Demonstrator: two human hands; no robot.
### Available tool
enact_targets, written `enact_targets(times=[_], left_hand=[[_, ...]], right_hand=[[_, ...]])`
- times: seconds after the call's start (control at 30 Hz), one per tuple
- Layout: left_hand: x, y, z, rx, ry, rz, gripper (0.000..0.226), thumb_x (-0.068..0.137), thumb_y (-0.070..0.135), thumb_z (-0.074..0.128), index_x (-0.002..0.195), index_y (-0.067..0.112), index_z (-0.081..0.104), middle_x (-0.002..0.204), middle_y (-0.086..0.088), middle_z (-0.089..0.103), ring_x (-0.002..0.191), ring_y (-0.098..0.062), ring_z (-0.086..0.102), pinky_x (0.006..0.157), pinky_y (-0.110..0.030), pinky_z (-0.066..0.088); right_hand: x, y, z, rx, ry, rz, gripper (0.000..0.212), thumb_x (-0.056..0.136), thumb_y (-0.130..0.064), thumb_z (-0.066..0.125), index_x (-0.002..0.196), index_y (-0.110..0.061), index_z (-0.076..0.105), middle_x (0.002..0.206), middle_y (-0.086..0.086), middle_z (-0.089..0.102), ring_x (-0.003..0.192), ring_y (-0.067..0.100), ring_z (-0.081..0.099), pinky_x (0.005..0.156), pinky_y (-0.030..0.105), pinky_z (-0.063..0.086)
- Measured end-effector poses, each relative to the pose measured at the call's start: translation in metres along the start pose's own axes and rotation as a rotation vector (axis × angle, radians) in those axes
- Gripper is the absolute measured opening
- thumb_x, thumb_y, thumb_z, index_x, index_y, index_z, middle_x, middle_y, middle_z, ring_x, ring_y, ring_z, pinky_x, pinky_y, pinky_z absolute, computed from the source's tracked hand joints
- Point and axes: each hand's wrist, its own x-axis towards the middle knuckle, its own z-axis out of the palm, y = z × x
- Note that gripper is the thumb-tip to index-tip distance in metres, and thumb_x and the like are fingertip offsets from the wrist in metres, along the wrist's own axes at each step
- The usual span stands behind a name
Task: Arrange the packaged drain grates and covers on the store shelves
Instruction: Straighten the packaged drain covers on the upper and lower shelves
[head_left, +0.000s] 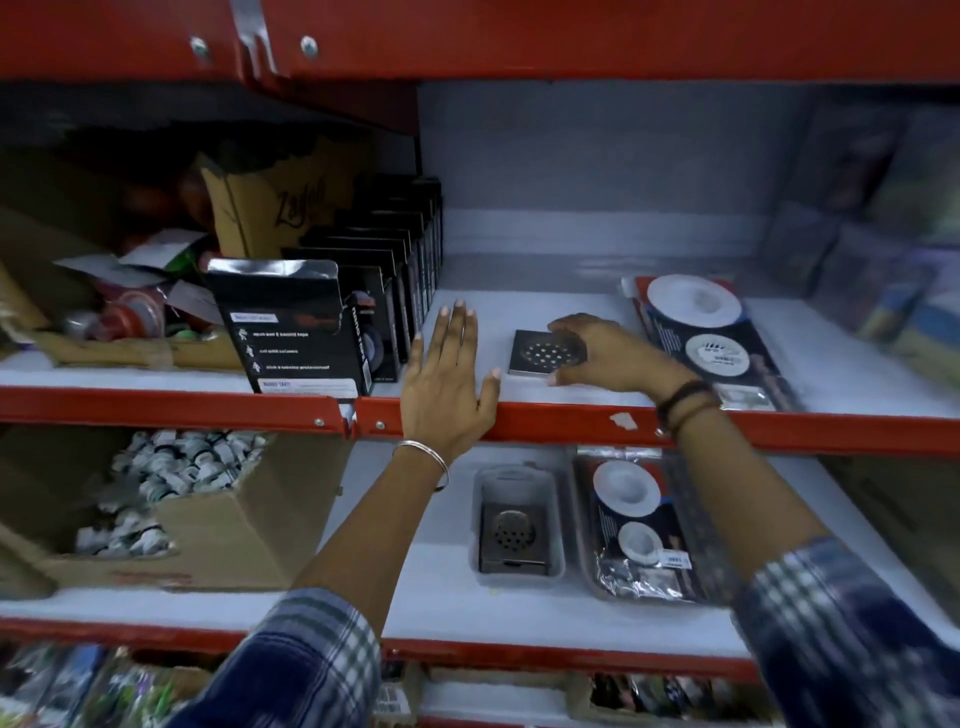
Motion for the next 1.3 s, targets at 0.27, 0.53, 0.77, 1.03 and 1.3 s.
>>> enact_targets(times=[0.27,0.53,0.77,1.03,1.3], left_hand=[[0.004,-0.003,0.007,0.001,0.033,-0.007,0.074,0.085,0.044,0.027,0.149,0.011,0.008,0.159,-0.007,0.007,0.147,-0.02,0.005,0.118,-0.041,0.003],[0.003,-0.004,0.006,-0.005,0.042,0.0,0.073,0.085,0.043,0.028,0.149,0.01,0.012,0.159,-0.007,0.011,0.147,-0.02,0.008,0.119,-0.042,0.008],[-0.004,0.0,0.003,-0.023,0.053,0.022,0.067,0.088,0.038,0.031,0.147,0.009,0.018,0.157,-0.008,0.021,0.145,-0.022,0.018,0.117,-0.042,0.017],[-0.003,-0.001,0.009,0.007,0.09,0.013,0.068,0.087,0.037,0.034,0.147,0.009,0.02,0.157,-0.008,0.021,0.145,-0.021,0.018,0.117,-0.041,0.01],[0.002,-0.004,0.019,0.028,0.14,0.029,0.068,0.087,0.04,0.031,0.147,0.01,0.021,0.156,-0.007,0.024,0.145,-0.023,0.018,0.117,-0.042,0.009]], right_hand=[[0.057,0.026,0.001,-0.179,-0.272,0.193,0.098,0.071,-0.055,0.069,0.147,-0.018,0.019,0.153,0.003,0.031,0.137,0.025,0.034,0.112,0.04,0.028],[0.034,0.01,-0.011,-0.178,-0.107,0.058,0.081,0.067,-0.054,0.074,0.13,-0.012,0.044,0.127,0.007,0.041,0.121,0.025,0.041,0.1,0.035,0.038],[-0.073,-0.022,-0.02,-0.018,-0.14,-0.15,0.088,0.059,-0.055,0.079,0.133,-0.024,0.044,0.12,-0.004,0.042,0.113,0.01,0.041,0.101,0.024,0.033],[-0.079,0.014,0.079,-0.044,-0.531,-0.017,0.071,0.053,-0.063,0.075,0.11,-0.023,0.058,0.103,-0.011,0.043,0.102,0.012,0.045,0.09,0.027,0.043],[0.002,0.06,0.192,-0.183,-0.578,0.208,0.092,0.065,-0.053,0.074,0.138,-0.011,0.036,0.146,0.013,0.03,0.132,0.03,0.035,0.106,0.037,0.037]])
